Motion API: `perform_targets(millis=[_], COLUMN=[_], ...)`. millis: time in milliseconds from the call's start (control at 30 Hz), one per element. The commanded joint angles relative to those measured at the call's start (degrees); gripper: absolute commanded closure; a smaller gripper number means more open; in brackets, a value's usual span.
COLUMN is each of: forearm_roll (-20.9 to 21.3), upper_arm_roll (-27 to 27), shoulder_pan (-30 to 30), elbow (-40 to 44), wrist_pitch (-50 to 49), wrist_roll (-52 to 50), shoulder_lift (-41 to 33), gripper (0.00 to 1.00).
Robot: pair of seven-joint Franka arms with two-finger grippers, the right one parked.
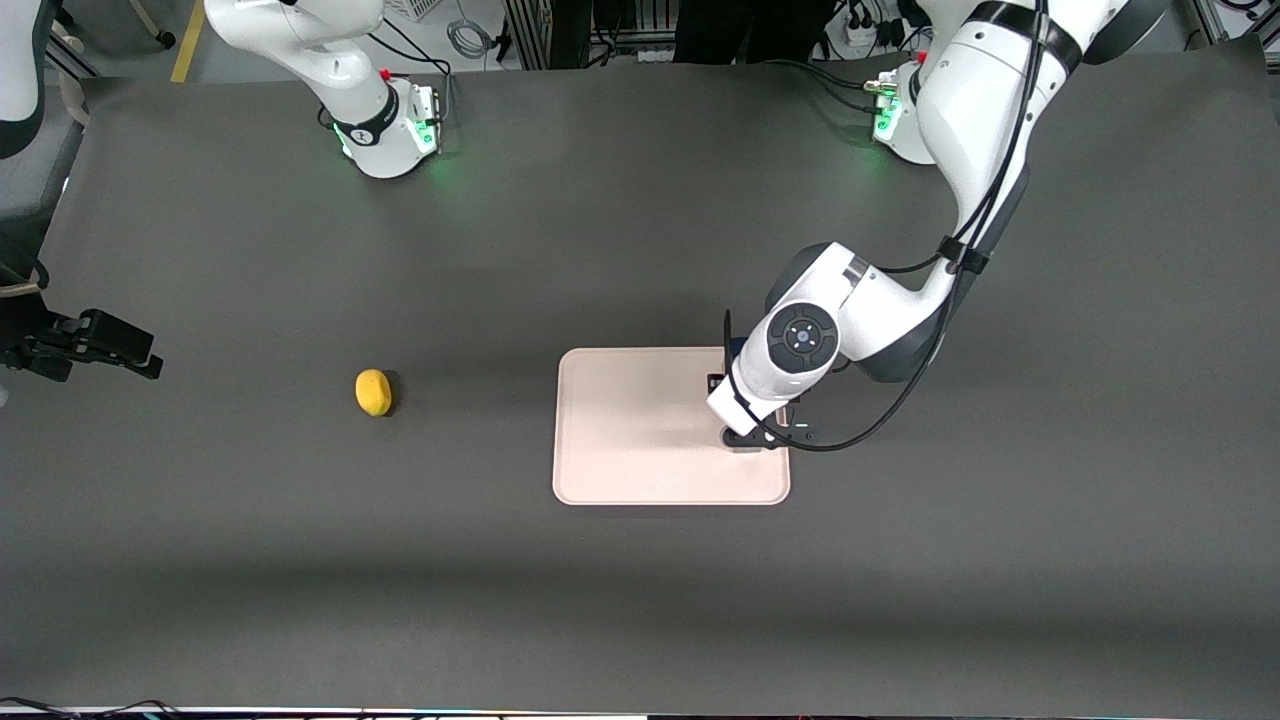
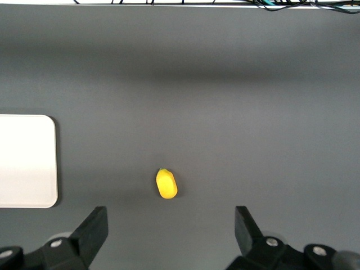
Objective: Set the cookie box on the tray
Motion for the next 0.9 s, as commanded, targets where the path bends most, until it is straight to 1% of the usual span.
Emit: perform_targets(millis=[0, 67, 133, 200, 367, 500, 700, 867], forearm_roll=[-1.3, -2.9, -4.0, -4.2, -4.5, -6.1, -6.6, -6.8], upper_arm_roll=[0.2, 0.1, 0.2, 0.4, 0.4, 0.4, 0.4, 0.8], shoulder_pan=[5.1, 7.8, 9.3, 10.0, 14.5, 18.8, 22.5, 24.6], elbow=[-1.5, -1.4, -1.4, -0.9, 1.0, 0.9, 0.5, -1.0], wrist_pitch=[-8.6, -10.6, -12.3, -13.8, -18.9, -20.4, -23.5, -25.3], wrist_roll=[0.5, 0.6, 0.9, 1.4, 3.9, 6.1, 11.4, 13.6], shoulder_lift=[-9.8, -12.3, -14.6, -16.3, -19.1, -22.4, -25.2, -28.1], gripper=[0.0, 0.0, 0.0, 0.0, 0.0, 0.0, 0.0, 0.0])
